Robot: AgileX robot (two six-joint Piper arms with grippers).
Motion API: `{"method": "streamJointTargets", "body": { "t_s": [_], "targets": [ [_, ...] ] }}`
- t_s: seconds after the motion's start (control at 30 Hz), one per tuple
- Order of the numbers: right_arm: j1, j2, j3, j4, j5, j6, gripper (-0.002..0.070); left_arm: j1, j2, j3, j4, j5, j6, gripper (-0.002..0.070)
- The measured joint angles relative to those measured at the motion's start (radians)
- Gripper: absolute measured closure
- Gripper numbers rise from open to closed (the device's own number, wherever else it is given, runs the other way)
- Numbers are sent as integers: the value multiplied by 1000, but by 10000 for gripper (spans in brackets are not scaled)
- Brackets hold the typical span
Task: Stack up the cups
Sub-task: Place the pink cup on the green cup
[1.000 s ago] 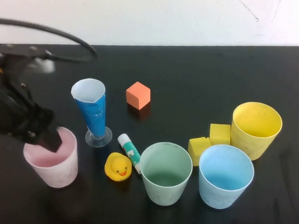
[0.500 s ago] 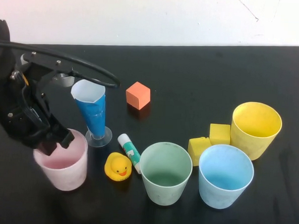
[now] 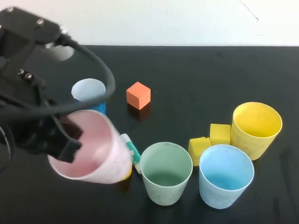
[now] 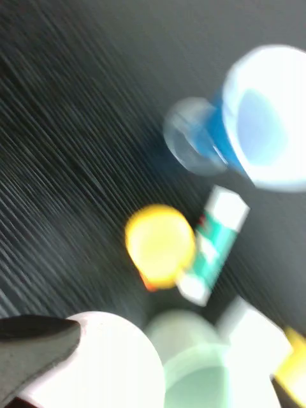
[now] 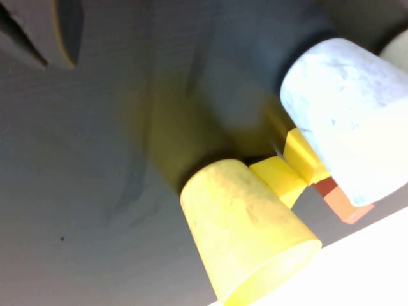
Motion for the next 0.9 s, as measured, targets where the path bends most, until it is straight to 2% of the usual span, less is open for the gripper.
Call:
{"method": "streamJointTargets", "body": {
  "t_s": [0.1, 0.23, 0.53, 0.9],
  "targets": [
    [0, 0, 0, 0, 0, -12, 679, -52, 3, -21, -12, -26, -13, 667],
    [0, 0, 0, 0, 0, -17, 679, -78, 70, -56, -10, -49, -25, 667],
    [0, 0, 0, 0, 0, -21, 679, -79, 262, -204, -29, -64, -18, 667],
    [0, 0, 0, 0, 0, -21, 679, -82, 389, -282, -65, 68, 26, 667]
  ]
}}
